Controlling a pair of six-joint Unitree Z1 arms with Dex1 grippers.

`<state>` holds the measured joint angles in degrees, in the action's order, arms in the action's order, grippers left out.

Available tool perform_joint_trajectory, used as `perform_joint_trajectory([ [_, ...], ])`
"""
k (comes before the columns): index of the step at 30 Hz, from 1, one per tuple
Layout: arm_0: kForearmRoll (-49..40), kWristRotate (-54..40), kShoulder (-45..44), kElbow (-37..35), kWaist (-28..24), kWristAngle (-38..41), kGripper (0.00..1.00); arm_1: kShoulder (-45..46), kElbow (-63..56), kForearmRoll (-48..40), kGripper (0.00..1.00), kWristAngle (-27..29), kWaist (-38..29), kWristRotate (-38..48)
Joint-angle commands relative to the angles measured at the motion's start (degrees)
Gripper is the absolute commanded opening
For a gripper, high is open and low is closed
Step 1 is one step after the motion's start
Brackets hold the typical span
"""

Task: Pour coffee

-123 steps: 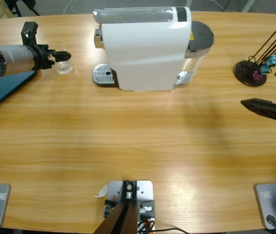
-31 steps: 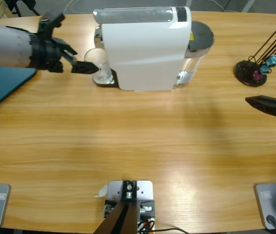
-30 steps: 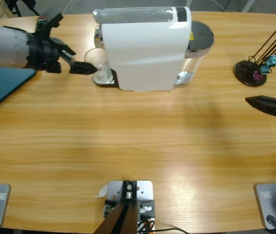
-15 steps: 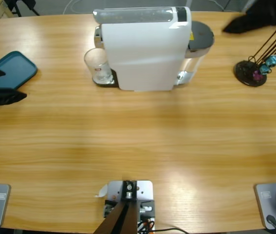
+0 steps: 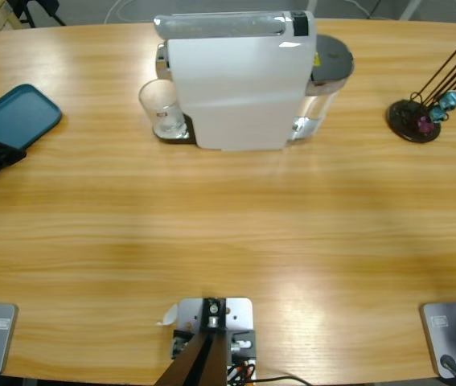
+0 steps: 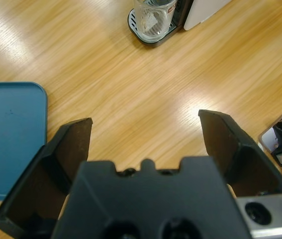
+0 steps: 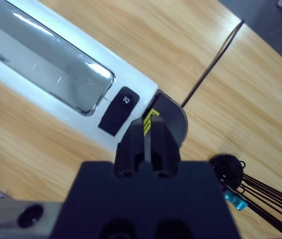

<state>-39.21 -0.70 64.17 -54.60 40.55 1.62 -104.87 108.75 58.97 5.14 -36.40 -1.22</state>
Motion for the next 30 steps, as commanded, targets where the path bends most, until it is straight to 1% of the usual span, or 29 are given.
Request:
perform_joint_trajectory([
  [1, 1.5, 1.1, 0.5, 2.2, -0.1, -0.8, 0.922, -5.9, 3.1, 2.1, 0.0, -1.0, 0.0, 0.1],
  [10, 1.9, 1.2, 0.7, 2.3, -0.1, -0.7, 0.922, -8.1, 6.5, 4.2, 0.0, -1.0, -1.4, 0.3],
  [18, 2.0, 1.3, 0.7, 2.6, -0.1, -0.7, 0.922, -8.4, 6.3, 4.8, 0.0, -0.9, -3.0, 1.3],
  [30, 2.0, 1.3, 0.6, 2.7, -0.1, -0.7, 0.918, -8.0, 5.6, 4.6, 0.0, -1.0, -3.1, 1.4],
])
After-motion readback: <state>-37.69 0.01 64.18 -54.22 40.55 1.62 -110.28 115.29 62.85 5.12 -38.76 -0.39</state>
